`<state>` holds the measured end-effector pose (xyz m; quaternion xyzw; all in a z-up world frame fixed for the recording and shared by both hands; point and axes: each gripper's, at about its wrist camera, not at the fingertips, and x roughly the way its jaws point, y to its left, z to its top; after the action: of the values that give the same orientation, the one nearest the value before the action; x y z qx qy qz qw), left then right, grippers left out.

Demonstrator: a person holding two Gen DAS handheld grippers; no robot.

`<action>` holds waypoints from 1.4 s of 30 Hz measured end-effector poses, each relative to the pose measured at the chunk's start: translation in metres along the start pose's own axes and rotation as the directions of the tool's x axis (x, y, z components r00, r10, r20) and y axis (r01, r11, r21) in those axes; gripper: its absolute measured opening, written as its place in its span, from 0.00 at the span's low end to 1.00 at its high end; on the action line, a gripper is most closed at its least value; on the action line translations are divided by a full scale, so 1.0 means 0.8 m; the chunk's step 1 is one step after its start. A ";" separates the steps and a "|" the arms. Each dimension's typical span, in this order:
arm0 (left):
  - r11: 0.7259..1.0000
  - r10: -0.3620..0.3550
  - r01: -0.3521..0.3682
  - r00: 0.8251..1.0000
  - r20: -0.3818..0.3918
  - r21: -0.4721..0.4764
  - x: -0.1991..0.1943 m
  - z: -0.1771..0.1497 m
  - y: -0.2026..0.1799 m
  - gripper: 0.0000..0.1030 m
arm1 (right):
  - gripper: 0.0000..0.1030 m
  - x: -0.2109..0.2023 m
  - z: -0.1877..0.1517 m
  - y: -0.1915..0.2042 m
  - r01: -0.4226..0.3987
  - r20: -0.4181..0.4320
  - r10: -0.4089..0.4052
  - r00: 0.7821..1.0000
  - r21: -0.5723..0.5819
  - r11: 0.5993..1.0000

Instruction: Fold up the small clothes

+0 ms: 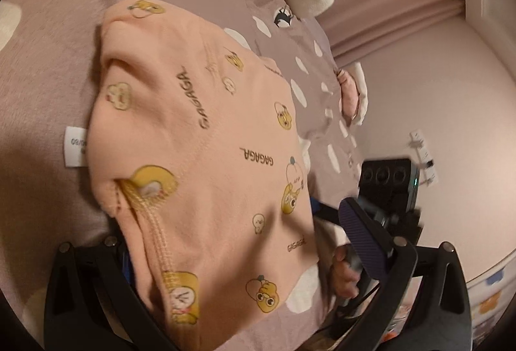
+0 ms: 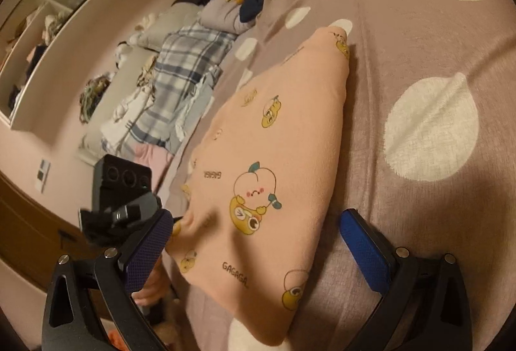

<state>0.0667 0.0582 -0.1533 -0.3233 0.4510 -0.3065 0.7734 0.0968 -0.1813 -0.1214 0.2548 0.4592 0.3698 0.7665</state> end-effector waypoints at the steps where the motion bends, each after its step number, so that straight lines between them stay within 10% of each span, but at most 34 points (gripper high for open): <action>1: 1.000 0.000 0.000 1.000 -0.003 0.008 0.001 -0.001 -0.001 0.99 | 1.00 0.000 0.003 -0.003 -0.007 0.000 0.007 1.000 0.011 1.000; 13: 0.997 -0.071 0.073 0.996 -0.061 0.023 0.029 0.008 -0.010 0.99 | 1.00 0.032 0.069 -0.045 -0.157 -0.019 0.172 0.985 0.323 0.933; 18: 0.996 -0.084 0.084 0.994 -0.066 0.001 0.042 0.013 -0.016 0.99 | 1.00 0.064 0.078 -0.013 -0.001 -0.151 0.031 0.988 0.192 0.981; 24: 1.000 -0.017 0.018 0.998 -0.068 0.008 0.048 0.012 -0.024 0.96 | 0.96 0.057 0.073 -0.019 -0.031 -0.123 0.053 0.991 0.169 0.985; 32: 0.991 0.093 -0.096 0.995 -0.035 -0.090 0.037 0.012 0.005 0.38 | 0.61 0.049 0.069 -0.026 0.048 -0.104 -0.034 0.994 0.135 0.990; 34: 0.987 0.094 -0.097 0.995 -0.026 -0.127 0.036 0.012 0.013 0.34 | 0.45 0.045 0.067 -0.035 0.055 -0.091 -0.041 0.995 0.159 0.986; 42: 0.986 0.115 -0.115 0.993 -0.009 -0.123 0.034 0.011 0.012 0.27 | 0.38 0.046 0.063 -0.028 0.110 -0.062 -0.102 0.993 0.125 0.986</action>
<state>0.0875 0.0449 -0.1711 -0.3434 0.4877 -0.2333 0.7680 0.1605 -0.1677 -0.1345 0.2686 0.5159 0.3050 0.7541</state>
